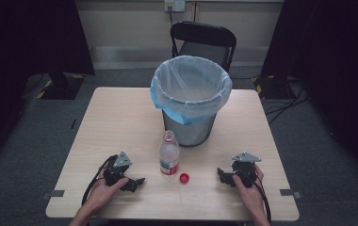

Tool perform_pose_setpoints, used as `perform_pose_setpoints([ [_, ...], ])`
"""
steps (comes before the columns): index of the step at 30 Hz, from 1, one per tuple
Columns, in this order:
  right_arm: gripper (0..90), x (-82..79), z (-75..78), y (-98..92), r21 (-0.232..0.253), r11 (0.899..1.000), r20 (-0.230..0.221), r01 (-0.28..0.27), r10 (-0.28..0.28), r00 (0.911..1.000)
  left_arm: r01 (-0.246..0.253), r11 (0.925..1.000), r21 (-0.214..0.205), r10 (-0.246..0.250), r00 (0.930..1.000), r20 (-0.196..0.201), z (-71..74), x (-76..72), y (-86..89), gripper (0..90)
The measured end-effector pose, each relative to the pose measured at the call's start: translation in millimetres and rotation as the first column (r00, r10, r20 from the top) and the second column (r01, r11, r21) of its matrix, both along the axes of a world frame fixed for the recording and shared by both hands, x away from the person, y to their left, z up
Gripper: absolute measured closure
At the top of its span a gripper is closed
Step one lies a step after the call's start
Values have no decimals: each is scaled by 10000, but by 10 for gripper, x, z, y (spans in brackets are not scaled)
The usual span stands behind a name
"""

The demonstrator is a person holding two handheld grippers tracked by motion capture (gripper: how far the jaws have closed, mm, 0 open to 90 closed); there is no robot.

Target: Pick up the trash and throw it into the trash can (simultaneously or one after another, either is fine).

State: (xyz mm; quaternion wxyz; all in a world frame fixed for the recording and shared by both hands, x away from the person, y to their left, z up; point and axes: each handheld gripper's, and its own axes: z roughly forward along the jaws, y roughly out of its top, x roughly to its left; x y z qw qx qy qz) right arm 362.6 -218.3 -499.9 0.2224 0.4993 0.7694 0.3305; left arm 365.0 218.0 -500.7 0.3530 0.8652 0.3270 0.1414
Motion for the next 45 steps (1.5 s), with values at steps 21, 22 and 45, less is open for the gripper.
perform_pose_setpoints([
  [21,108,1,0,-1,-2,10000,6,-9,9,10000,-87,9978,-650,74,9998,-198,88,-40,43,160],
  [22,108,1,0,-7,-6,10000,15,-87,87,10000,-89,9957,-927,60,9995,-314,99,-52,42,160],
  [45,108,0,-1,-30,3,9995,9,-317,317,9995,920,9616,-2584,-740,9942,786,556,-128,-165,165],
])
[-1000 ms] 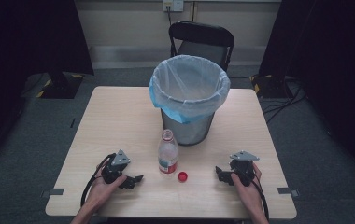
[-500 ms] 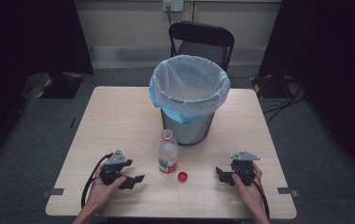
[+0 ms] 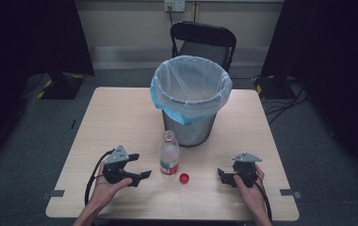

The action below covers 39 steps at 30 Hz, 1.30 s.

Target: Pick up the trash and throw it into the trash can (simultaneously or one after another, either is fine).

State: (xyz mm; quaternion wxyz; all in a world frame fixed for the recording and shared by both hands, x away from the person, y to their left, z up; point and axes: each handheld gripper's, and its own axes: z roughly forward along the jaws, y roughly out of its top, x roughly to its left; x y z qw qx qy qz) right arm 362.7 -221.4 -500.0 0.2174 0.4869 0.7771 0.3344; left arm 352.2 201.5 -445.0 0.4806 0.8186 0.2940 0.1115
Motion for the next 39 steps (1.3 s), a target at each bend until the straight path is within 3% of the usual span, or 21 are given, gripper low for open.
perform_pose_setpoints([
  [5,109,0,0,0,2,10000,-2,2,-2,10000,461,9989,-87,-460,9989,105,95,40,-145,165],
  [8,109,0,0,0,-1,10000,-1,-1,1,10000,750,9971,146,-755,9964,384,122,64,-258,164],
  [13,109,0,0,0,0,10000,-2,1,-1,10000,998,9950,80,-1000,9945,317,84,149,-434,164],
  [15,108,0,0,0,1,10000,-1,0,0,10000,943,9952,258,-953,9946,407,72,189,-497,164],
  [17,109,0,0,0,0,10000,-1,1,-1,10000,1126,9936,27,-1126,9935,181,32,241,-559,165],
  [19,108,0,0,0,0,10000,-1,-1,1,10000,1200,9924,270,-1205,9926,179,10,260,-612,164],
  [22,108,0,0,0,-1,10000,1,1,-1,10000,1284,9917,-8,-1283,9917,70,-17,273,-639,164],
  [25,109,0,0,0,0,10000,-2,1,-1,10000,1323,9910,220,-1327,9910,190,-53,288,-696,165],
  [30,109,0,0,0,-2,10000,-2,2,-2,10000,1386,9902,149,-1388,9902,142,-111,316,-740,165],
  [34,109,0,0,0,-2,10000,-1,1,-1,10000,1543,9871,436,-1548,9879,104,-151,312,-775,165],
  [36,109,0,0,0,0,10000,0,1,-1,10000,1519,9879,321,-1524,9882,153,-161,319,-789,168],
  [38,109,0,0,0,-2,10000,0,-1,1,10000,1467,9889,223,-1471,9890,139,-170,323,-799,186],
  [39,108,0,0,0,-1,10000,-1,2,-2,10000,1506,9884,174,-1508,9885,98,-181,333,-802,242],
])
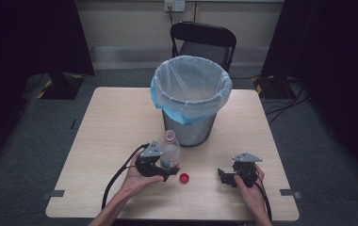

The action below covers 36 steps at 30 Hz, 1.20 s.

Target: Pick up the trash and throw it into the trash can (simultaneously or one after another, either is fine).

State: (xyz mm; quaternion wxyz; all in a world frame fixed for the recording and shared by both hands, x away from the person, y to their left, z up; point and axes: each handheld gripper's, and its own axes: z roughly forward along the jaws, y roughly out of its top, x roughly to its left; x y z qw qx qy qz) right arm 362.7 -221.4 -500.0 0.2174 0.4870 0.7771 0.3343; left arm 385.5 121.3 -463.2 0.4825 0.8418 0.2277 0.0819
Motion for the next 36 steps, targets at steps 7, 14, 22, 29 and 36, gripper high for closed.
perform_pose_setpoints([
  [7,108,0,0,0,-1,10000,1,-2,2,10000,-56,9993,376,49,9998,200,-20,-3,-13,292],
  [14,108,0,0,0,1,10000,-1,1,-1,10000,-159,9998,-126,162,9995,262,1,-49,49,296],
  [22,108,0,0,0,0,10000,2,-3,3,10000,-293,9962,-815,300,9995,80,29,-47,179,295],
  [29,109,0,0,0,0,10000,1,-2,2,10000,-239,9852,-1695,262,9996,111,147,-80,274,293],
  [36,108,0,0,0,1,10000,2,0,0,10000,-414,9776,-2065,443,9990,93,257,-124,442,293],
])
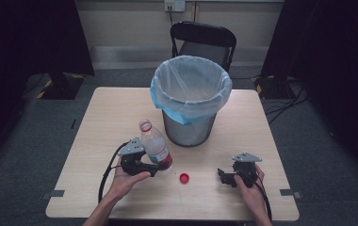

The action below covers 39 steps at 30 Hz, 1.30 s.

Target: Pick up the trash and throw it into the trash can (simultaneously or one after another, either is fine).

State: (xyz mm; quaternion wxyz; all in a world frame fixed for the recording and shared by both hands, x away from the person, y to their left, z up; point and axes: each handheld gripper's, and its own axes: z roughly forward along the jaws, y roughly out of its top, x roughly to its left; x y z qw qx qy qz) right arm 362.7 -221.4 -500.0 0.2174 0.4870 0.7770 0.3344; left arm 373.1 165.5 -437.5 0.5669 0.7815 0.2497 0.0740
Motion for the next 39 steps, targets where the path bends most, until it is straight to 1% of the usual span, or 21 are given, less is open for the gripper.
perform_pose_setpoints([
  [2,109,0,0,0,-1,10000,-1,0,0,10000,-48,9998,-185,49,10000,10,30,-9,52,293],
  [4,108,0,0,0,-1,10000,-1,0,0,10000,-115,9996,-259,119,9998,153,72,-18,98,293],
  [9,109,0,0,0,-2,10000,-1,-2,2,10000,-98,9989,-469,110,9996,246,148,-31,144,293],
  [10,108,0,0,0,-1,10000,1,-3,3,10000,-180,9977,-647,201,9993,319,190,-34,171,293],
  [11,108,0,0,0,-1,10000,1,-3,3,10000,-180,9977,-647,201,9993,319,190,-34,171,293],
  [12,108,0,0,0,-1,10000,0,-2,2,10000,-238,9967,-779,264,9991,320,227,-22,201,293],
  [15,108,0,0,0,0,10000,-1,1,-1,10000,-288,9964,-793,317,9988,359,263,-12,216,293],
  [16,108,0,0,0,1,10000,0,-1,1,10000,-271,9966,-773,301,9988,377,285,-9,223,293],
  [18,108,0,0,0,-1,10000,0,-2,2,10000,-56,9959,-902,95,9990,429,339,-9,233,293],
  [19,108,0,0,0,-1,10000,-1,-1,1,10000,-64,9955,-950,105,9991,421,352,-13,238,293],
  [23,108,0,0,0,1,10000,-1,0,0,10000,5,9962,-866,32,9991,429,387,-24,248,293],
  [25,109,0,0,0,1,10000,1,-1,1,10000,48,9944,-1054,-9,9993,372,413,-38,252,293],
  [26,108,0,0,0,1,10000,-1,0,0,10000,111,9934,-1141,-64,9991,415,454,-58,242,294],
  [27,108,0,0,0,1,10000,-1,0,0,10000,111,9934,-1141,-64,9991,415,454,-58,242,295],
  [30,108,0,0,0,0,10000,-1,1,-1,10000,180,9942,-1063,-123,9984,544,537,-65,218,295],
  [31,108,0,0,0,0,10000,1,-2,2,10000,155,9937,-1110,-90,9982,590,571,-63,214,295],
  [32,108,0,0,0,1,10000,0,1,-1,10000,199,9921,-1237,-119,9978,652,647,-56,218,295],
  [33,108,0,0,0,1,10000,0,1,-1,10000,199,9921,-1237,-119,9978,652,647,-56,218,295],
  [36,108,0,0,0,-1,10000,-1,0,0,10000,253,9889,-1463,-132,9965,828,765,-55,236,296],
  [38,108,0,0,0,1,10000,-1,1,-1,10000,240,9893,-1438,-111,9959,897,823,-47,243,297],
  [39,108,0,0,0,0,10000,1,0,0,10000,189,9880,-1533,-62,9965,831,851,-47,240,297],
])
